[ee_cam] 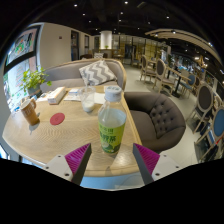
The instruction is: Pour water
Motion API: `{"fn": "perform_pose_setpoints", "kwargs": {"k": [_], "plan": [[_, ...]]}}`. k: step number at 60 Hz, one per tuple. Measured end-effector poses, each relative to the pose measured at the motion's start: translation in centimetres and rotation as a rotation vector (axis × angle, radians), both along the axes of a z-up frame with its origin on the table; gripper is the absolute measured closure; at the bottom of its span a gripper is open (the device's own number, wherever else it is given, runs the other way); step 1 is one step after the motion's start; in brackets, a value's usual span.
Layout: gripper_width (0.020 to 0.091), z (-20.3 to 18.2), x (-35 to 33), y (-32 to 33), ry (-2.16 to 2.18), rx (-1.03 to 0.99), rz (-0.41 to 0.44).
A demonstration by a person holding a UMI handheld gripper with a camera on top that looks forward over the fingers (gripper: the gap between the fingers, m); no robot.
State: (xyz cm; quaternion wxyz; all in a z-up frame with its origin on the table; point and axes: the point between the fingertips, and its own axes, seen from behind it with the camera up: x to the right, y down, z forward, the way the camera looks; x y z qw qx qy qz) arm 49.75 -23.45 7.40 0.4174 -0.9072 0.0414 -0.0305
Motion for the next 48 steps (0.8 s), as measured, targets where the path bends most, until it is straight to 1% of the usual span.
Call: {"fn": "perform_pose_setpoints", "kwargs": {"k": [9, 13, 16, 18, 20, 22, 25, 26, 31, 35, 36, 37, 38, 42, 44, 45, 48], "plan": [[0.0251, -0.7, -0.1, 4.1, 0.015, 0.054, 0.041], [0.0255, -0.9, -0.1, 5.7, 0.028, 0.079, 0.037], [0.0271, -0.8, -0.1, 6.8, 0.038, 0.094, 0.031], [0.0297, -0.9, -0.1, 7.4, 0.044, 0.105, 0.025], [0.0339, -1.1, -0.2, 7.8, 0.048, 0.11, 0.022], [0.0407, -1.3, -0.1, 8.1, 0.047, 0.116, 0.021], [0.0531, -1.6, 0.3, 8.5, 0.028, 0.123, 0.008], [0.0561, -1.6, 0.5, 8.6, 0.02, 0.126, 0.003], [0.0577, -1.5, 0.4, 8.9, 0.022, 0.145, 0.003], [0.0617, -1.3, 0.4, 9.1, 0.02, 0.151, -0.005], [0.0616, -1.3, 0.5, 9.2, 0.015, 0.153, -0.007], [0.0635, -1.3, 0.5, 9.2, 0.01, 0.155, -0.009], [0.0635, -1.2, 0.6, 9.2, 0.005, 0.156, -0.012], [0.0687, -1.2, 0.7, 9.2, -0.022, 0.153, -0.007], [0.0688, -1.0, 0.7, 9.1, -0.046, 0.15, -0.004], [0.0705, -0.9, 0.6, 9.1, -0.058, 0.148, -0.001], [0.0706, -1.0, 0.2, 9.7, -0.088, 0.146, 0.0]]}}
